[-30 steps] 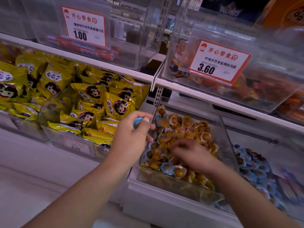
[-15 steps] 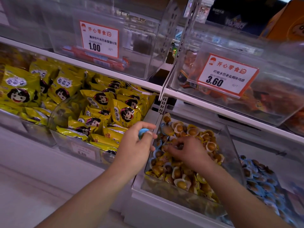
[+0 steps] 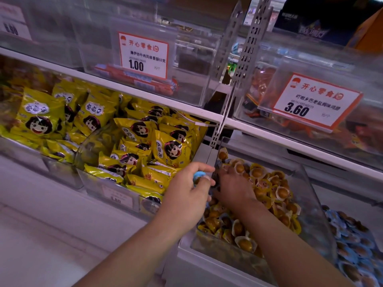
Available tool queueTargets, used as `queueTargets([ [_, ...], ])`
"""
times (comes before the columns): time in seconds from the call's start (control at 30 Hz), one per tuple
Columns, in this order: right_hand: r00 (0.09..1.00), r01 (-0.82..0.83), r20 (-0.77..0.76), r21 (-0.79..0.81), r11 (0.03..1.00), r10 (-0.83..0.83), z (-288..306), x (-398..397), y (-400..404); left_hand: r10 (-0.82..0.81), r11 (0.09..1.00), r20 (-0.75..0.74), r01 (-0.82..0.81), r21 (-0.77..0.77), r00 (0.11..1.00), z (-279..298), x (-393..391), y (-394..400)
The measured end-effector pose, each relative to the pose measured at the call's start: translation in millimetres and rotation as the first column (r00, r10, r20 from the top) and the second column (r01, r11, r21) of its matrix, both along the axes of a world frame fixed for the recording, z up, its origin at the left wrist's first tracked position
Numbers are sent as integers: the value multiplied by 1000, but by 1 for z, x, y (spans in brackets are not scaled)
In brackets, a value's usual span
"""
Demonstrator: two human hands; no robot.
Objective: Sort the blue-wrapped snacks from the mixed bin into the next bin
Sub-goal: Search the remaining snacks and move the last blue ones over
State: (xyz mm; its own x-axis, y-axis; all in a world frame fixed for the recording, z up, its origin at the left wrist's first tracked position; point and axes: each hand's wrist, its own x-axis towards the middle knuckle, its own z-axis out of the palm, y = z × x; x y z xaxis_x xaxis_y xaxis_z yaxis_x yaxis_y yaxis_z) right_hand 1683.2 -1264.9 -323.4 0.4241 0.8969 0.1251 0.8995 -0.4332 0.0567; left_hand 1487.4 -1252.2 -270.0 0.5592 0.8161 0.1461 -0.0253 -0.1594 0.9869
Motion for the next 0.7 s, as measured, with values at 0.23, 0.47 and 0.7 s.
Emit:
queueTargets([
  [0.23,884,182,-460,506,843,85,23,4,-46,24,999,51,-25,36,998,5,-3,-2],
  [0.47,-279,670,-836,183,719,473,70,-32,-119,27,952,69,-47,302,997,0,45,-53],
  [0.7,-445,677,-763,55,734,468,63,-29,-159,-146,904,-135,188,384,980,-20,98,-102],
])
